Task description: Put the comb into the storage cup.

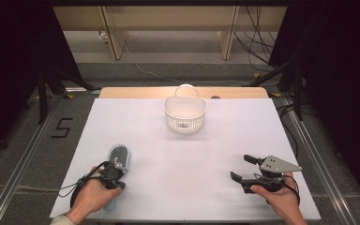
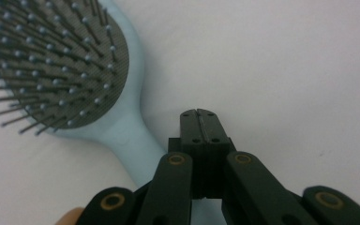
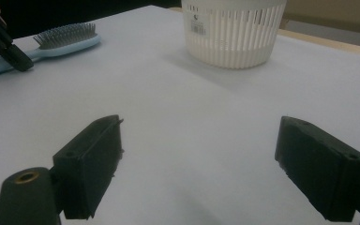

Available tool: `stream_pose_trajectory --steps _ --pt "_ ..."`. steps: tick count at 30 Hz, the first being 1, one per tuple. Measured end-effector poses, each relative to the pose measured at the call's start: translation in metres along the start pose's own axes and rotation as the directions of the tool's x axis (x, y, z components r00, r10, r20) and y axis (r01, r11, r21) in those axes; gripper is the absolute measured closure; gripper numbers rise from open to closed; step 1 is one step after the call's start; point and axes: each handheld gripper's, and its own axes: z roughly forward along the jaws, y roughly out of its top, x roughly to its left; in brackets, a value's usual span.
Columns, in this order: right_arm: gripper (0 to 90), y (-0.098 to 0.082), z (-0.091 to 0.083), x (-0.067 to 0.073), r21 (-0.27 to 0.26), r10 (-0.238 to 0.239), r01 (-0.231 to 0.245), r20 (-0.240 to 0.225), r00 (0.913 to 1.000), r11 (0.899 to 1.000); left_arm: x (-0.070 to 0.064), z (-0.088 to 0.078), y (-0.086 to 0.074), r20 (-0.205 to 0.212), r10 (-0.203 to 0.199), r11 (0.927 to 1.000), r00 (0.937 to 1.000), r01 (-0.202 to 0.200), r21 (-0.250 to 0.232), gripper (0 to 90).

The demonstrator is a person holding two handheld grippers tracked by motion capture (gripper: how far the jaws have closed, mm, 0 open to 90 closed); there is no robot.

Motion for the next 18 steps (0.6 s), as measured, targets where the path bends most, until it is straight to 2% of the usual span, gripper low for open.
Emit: stream_pose_trajectory --steps 18 --pt "15.8 0.0 0.0 0.0 0.0 0.0 0.0 0.002 1.0 1.0 0.017 -0.01 -0.024 0.0 -0.041 0.998 0.9991 0.041 0.048 90.0"
